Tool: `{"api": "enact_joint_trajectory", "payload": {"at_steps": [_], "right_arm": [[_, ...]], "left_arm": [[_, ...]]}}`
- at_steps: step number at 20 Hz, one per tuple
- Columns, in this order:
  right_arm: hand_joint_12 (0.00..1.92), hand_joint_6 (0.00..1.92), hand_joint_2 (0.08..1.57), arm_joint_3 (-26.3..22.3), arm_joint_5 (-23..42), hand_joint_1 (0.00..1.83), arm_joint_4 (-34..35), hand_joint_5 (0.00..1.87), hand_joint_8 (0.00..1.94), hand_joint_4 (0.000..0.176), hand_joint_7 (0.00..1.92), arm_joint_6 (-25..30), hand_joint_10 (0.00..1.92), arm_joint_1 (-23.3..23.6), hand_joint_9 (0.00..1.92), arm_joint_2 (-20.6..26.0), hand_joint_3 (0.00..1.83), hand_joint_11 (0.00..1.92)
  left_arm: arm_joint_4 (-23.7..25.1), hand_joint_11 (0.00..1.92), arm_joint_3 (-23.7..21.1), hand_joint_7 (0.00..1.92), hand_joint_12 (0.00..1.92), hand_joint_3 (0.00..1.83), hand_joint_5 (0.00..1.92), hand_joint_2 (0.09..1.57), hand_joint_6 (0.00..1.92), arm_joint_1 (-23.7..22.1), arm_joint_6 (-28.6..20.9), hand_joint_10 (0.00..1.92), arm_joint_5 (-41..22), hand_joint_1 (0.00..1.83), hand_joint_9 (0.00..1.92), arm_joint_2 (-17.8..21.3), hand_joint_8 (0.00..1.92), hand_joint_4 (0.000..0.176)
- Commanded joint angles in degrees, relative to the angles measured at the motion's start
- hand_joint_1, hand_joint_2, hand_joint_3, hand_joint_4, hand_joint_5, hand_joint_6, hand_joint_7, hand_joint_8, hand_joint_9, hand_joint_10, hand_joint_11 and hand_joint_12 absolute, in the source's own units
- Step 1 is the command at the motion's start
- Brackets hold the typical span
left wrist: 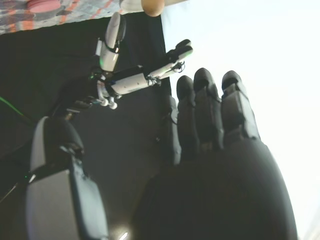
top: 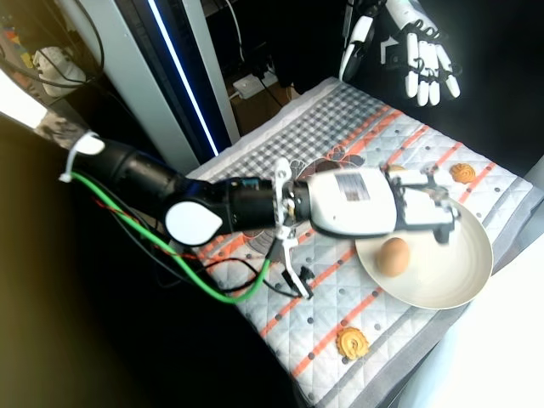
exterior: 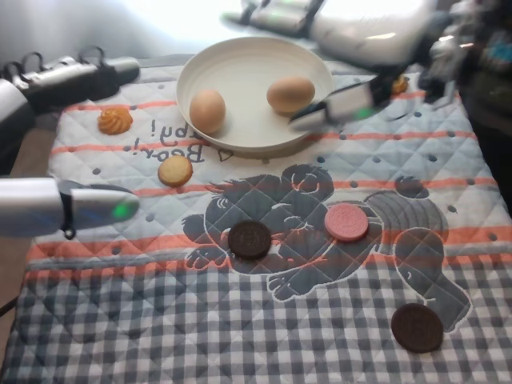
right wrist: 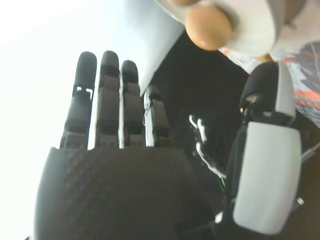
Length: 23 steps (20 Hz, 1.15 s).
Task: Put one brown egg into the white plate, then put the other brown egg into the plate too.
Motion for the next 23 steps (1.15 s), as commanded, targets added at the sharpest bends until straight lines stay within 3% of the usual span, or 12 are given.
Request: {"api": "enact_joint_trajectory", "payload": {"at_steps": [1,4,5,6,10,13,16,17,19,20,21,23], "right_arm": [[0.73,0.00,0.94,-1.03,9.83,0.64,4.56,0.06,0.00,0.142,0.22,-0.20,0.00,-0.73,0.21,2.14,0.00,0.00],[0.47,0.01,0.94,-5.55,19.30,0.60,10.99,0.08,0.01,0.141,0.24,-0.20,0.00,-5.15,0.20,7.40,0.00,0.00],[0.42,0.00,0.92,-7.55,22.68,0.62,13.35,0.08,0.00,0.166,0.24,-0.20,0.00,-7.27,0.19,9.32,0.00,0.00],[0.45,0.00,0.92,-9.12,25.42,0.63,15.36,0.08,0.00,0.137,0.27,-0.20,0.00,-8.99,0.23,10.79,0.00,0.02],[0.43,0.01,0.93,-16.35,36.34,0.66,23.06,0.11,0.00,0.121,0.29,-0.20,0.00,-17.07,0.24,15.97,0.00,0.00],[0.58,0.01,0.99,-20.23,45.93,0.77,28.32,0.22,0.00,0.113,0.36,-0.20,0.00,-23.34,0.35,18.82,0.00,0.01],[0.64,0.00,1.06,-23.71,53.87,0.53,31.41,0.20,0.00,0.041,0.42,-0.20,0.00,-25.89,0.44,22.44,0.00,0.13],[0.34,0.00,1.12,-24.60,56.39,0.52,31.80,0.28,0.00,0.011,0.41,-0.20,0.00,-26.20,0.41,23.40,0.00,0.21],[0.24,0.00,1.13,-25.19,58.27,0.39,31.62,0.08,0.00,0.057,0.17,-0.20,0.00,-26.32,0.35,23.93,0.00,0.28],[0.23,0.00,1.17,-25.81,58.27,0.36,30.58,0.06,0.00,0.048,0.15,-0.20,0.00,-25.95,0.31,24.11,0.01,0.26],[0.19,0.00,1.15,-26.62,58.29,0.39,29.38,0.01,0.00,0.113,0.10,-0.20,0.00,-25.47,0.23,24.20,0.00,0.18],[0.61,0.07,1.11,-28.63,58.30,0.61,26.03,0.50,0.01,0.010,0.33,-0.20,0.01,-23.35,0.42,24.65,0.00,0.14]], "left_arm": [[-0.48,0.00,-0.26,0.31,0.00,0.01,0.24,0.88,0.00,-0.24,-0.48,0.00,-9.43,0.77,0.25,0.63,0.00,0.106],[-0.78,0.06,0.74,0.30,0.03,0.01,0.21,0.90,0.00,0.47,-6.48,0.01,-11.41,0.75,0.26,0.48,0.00,0.106],[-0.76,0.01,1.64,0.30,0.32,0.00,0.23,0.91,0.00,1.36,-10.75,0.00,-12.93,0.75,0.28,0.31,0.00,0.109],[-0.77,0.00,2.33,0.30,0.69,0.00,0.26,0.88,0.01,2.40,-14.30,0.01,-14.57,0.76,0.27,0.20,0.00,0.086],[-0.64,0.00,4.58,0.21,0.17,0.00,0.20,0.89,0.01,6.74,-27.85,0.02,-20.76,0.81,0.13,-0.11,0.01,0.104],[-0.33,0.00,5.84,0.18,0.00,0.00,0.18,0.88,0.01,9.95,-36.90,0.01,-27.53,0.74,0.08,-0.83,0.01,0.067],[-0.20,0.00,7.24,0.10,0.51,0.00,0.11,0.93,0.00,12.79,-46.10,0.02,-35.99,0.67,0.11,-1.67,0.01,0.048],[-0.25,0.00,8.04,0.18,0.89,0.00,0.18,0.95,0.01,13.84,-50.15,0.02,-39.79,0.60,0.18,-2.20,0.00,0.116],[-0.11,0.00,10.04,0.21,0.97,0.01,0.18,0.99,0.00,14.05,-55.91,0.02,-43.20,0.59,0.26,-3.80,0.00,0.002],[0.48,0.00,11.54,0.26,0.99,0.02,0.22,1.09,0.01,13.18,-59.38,0.01,-43.35,0.52,0.29,-5.11,0.00,0.000],[1.53,0.04,12.53,0.33,1.04,0.01,0.19,1.11,0.00,11.92,-61.30,0.02,-43.36,0.38,0.38,-6.09,0.01,0.006],[4.39,0.01,12.43,0.38,1.21,0.01,0.30,1.17,0.04,8.19,-60.92,0.02,-43.38,0.30,0.44,-6.58,0.01,0.044]]}}
